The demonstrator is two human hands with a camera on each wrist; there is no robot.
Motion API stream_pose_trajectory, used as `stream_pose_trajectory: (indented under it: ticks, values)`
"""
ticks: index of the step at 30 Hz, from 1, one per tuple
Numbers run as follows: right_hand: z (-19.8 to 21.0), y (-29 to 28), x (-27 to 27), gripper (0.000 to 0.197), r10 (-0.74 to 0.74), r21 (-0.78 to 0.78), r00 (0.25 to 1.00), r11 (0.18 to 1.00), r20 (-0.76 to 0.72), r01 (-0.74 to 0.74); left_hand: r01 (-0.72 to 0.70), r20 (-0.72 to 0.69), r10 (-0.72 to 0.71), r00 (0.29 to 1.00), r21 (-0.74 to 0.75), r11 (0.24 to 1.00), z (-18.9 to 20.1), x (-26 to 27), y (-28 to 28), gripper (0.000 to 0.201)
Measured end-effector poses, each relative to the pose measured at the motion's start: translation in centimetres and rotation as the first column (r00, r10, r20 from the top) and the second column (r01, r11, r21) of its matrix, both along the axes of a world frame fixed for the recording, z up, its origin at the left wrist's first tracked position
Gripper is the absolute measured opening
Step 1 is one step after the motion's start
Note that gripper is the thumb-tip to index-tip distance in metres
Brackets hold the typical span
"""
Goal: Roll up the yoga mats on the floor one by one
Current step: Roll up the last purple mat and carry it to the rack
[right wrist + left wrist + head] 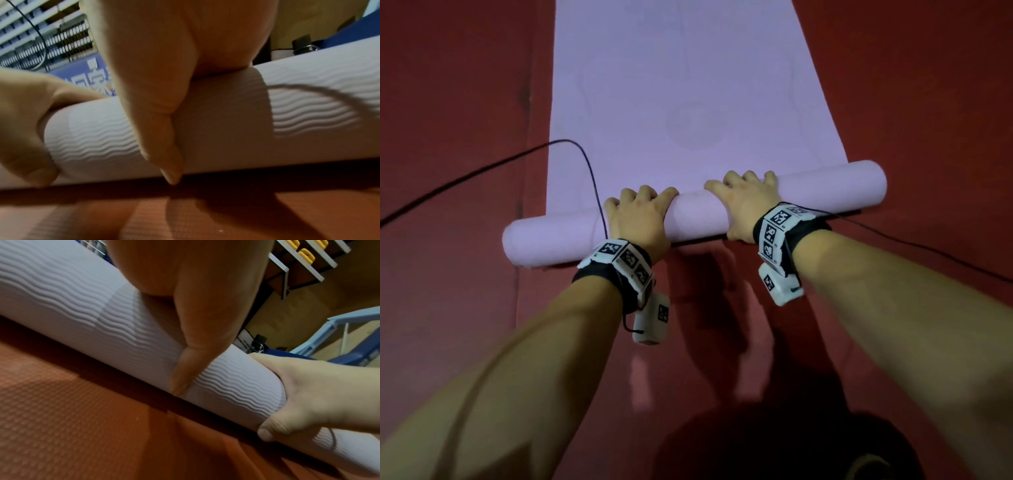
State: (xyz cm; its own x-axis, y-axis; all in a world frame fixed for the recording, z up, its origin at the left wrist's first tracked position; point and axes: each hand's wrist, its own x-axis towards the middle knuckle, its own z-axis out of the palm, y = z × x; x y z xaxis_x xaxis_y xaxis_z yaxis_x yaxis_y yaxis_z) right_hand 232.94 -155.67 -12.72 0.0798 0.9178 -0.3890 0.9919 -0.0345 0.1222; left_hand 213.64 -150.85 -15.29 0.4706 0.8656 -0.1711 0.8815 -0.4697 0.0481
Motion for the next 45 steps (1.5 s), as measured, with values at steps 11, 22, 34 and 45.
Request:
stream_pose_trajectory:
  ticks: [11, 22, 34, 45]
  values:
    - [0.6, -7.0, -1.8, 0.094, 0.037, -0.068, 0.997, 0.997, -0.069, -0.042, 0.046, -0.034, -0.055, 0.998, -0.21, 0.977, 2.5, -2.8, -6.3, 0.058]
    - [-1.1, -13.4, -3.6, 0.097, 0.101, 0.099, 0.994, 0.99, -0.04, -0.096, 0.004, -0.061, -0.044, 0.997, -0.535, 0.845, 3.9, -3.4, -8.2, 0.051]
    - [0.8, -9.1, -2.7, 0.086, 0.01, -0.13, 0.983, 0.991, -0.182, -0.034, 0.12, -0.164, -0.155, 0.974, -0.206, 0.971, 2.6, -3.6, -11.2, 0.107]
    - [-0.9, -11.0, -3.3, 0.098, 0.095, 0.112, 0.995, 0.989, -0.021, -0.092, 0.058, -0.128, -0.111, 0.985, -0.366, 0.929, 2.6, -2.5, -7.2, 0.089]
